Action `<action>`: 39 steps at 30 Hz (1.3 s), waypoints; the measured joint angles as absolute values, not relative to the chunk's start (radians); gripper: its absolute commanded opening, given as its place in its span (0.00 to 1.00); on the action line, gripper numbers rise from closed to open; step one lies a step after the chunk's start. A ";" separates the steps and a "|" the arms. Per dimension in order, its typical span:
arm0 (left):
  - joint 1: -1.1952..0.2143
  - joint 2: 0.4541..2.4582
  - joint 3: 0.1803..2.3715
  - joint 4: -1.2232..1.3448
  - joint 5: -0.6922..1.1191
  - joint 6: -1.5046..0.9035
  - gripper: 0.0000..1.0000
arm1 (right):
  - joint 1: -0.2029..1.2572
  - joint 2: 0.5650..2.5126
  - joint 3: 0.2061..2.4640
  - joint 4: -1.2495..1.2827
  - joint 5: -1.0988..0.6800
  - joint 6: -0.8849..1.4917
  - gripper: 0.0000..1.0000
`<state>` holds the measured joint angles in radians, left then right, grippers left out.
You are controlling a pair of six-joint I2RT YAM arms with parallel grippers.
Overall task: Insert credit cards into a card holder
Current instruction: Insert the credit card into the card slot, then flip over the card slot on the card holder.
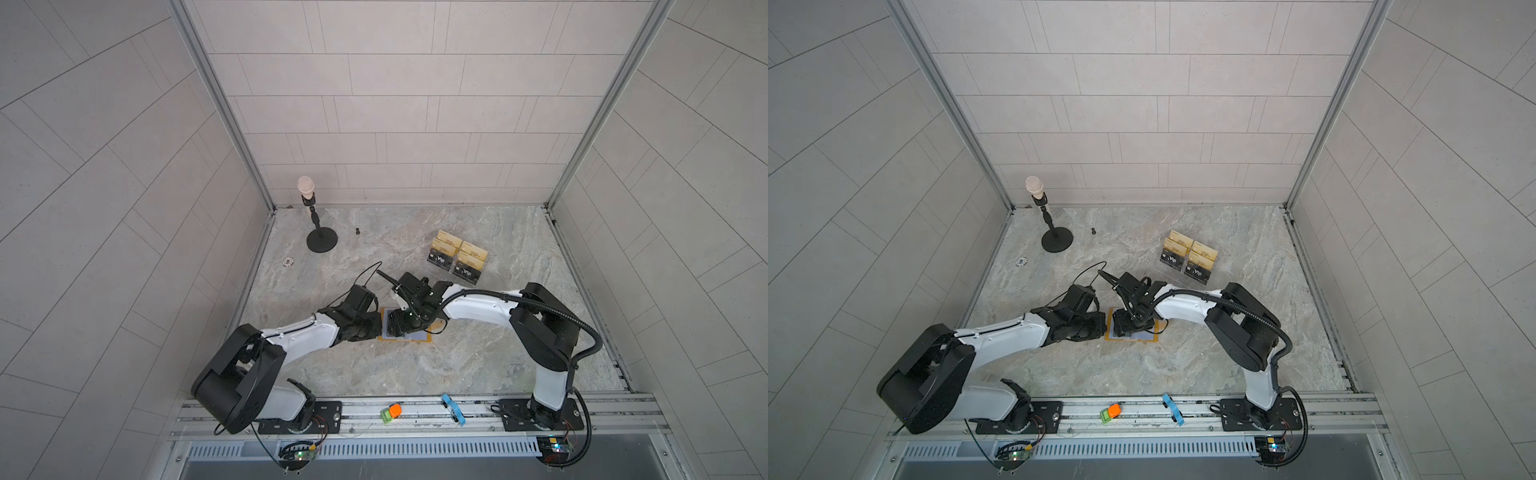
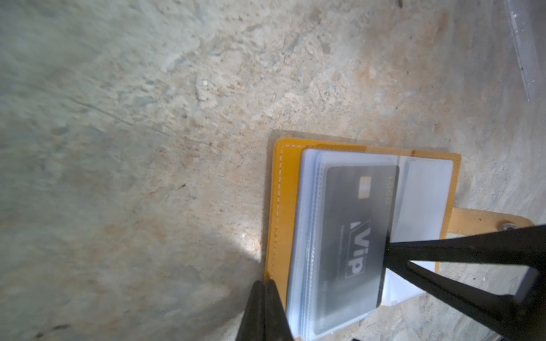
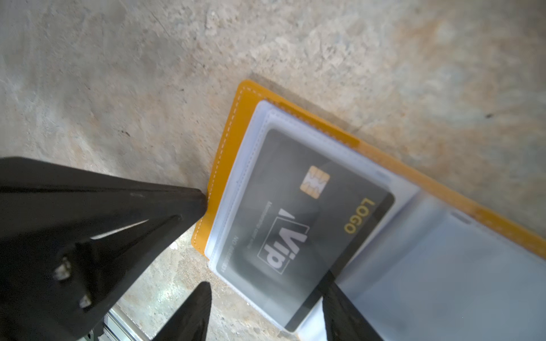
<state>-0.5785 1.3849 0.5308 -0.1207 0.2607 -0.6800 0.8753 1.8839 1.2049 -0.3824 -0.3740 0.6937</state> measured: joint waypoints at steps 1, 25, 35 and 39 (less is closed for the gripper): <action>-0.579 1.385 0.531 -0.121 0.261 -0.680 0.02 | 0.875 1.885 1.205 -0.379 -0.377 0.697 0.62; -0.599 1.314 0.648 -0.136 0.396 -0.628 0.36 | 0.744 1.662 1.026 -0.440 -0.331 0.598 0.25; -0.662 1.542 0.762 -0.023 0.495 -0.662 0.39 | 0.721 1.665 0.969 -0.397 -0.330 0.588 0.21; -0.666 1.575 0.765 -0.018 0.495 -0.666 0.39 | 0.721 1.678 0.966 -0.361 -0.333 0.603 0.21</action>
<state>-0.6662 1.5753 0.7650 -0.0181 0.4946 -0.6659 0.7208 1.6775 0.9661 -0.3614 -0.3332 0.6025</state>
